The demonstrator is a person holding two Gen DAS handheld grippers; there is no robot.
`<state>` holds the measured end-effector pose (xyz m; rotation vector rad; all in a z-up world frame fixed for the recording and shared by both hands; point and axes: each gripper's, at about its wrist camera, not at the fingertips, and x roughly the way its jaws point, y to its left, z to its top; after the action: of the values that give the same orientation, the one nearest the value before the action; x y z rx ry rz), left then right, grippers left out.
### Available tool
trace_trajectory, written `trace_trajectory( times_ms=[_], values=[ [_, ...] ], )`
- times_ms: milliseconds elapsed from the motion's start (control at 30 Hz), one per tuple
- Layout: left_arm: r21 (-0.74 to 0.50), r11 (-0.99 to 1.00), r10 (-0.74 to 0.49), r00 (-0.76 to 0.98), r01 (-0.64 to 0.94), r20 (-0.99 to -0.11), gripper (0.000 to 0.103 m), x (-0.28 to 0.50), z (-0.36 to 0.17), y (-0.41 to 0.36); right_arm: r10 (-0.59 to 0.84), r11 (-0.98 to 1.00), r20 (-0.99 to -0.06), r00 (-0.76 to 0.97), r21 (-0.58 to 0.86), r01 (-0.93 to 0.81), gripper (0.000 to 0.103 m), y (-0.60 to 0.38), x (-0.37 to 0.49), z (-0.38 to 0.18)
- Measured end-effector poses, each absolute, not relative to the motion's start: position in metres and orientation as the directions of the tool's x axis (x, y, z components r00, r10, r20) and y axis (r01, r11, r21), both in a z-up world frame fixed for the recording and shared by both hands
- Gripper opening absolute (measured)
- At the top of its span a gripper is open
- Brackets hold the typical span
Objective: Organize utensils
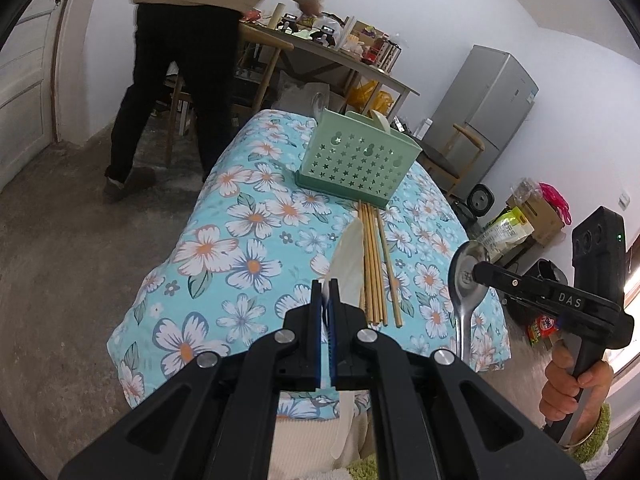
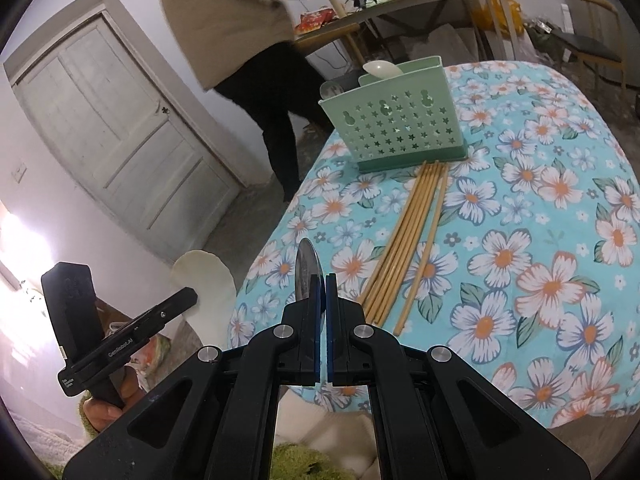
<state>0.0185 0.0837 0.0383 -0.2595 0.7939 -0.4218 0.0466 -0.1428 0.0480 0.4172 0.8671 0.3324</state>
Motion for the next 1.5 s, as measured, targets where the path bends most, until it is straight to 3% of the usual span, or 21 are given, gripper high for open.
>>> trace_trajectory(
  times_ms=[900,1500],
  values=[
    [-0.321,0.811,-0.563,0.503,0.488,-0.656,0.002,0.029,0.038,-0.003,0.305,0.831,-0.617,0.726,0.545,0.115,0.000,-0.228,-0.015,0.035],
    [-0.278,0.771,-0.593,0.487,0.573,-0.642,0.002,0.036,0.057,-0.050,0.253,0.820,-0.574,0.779,0.555,0.142,0.000,-0.265,-0.032,0.051]
  ],
)
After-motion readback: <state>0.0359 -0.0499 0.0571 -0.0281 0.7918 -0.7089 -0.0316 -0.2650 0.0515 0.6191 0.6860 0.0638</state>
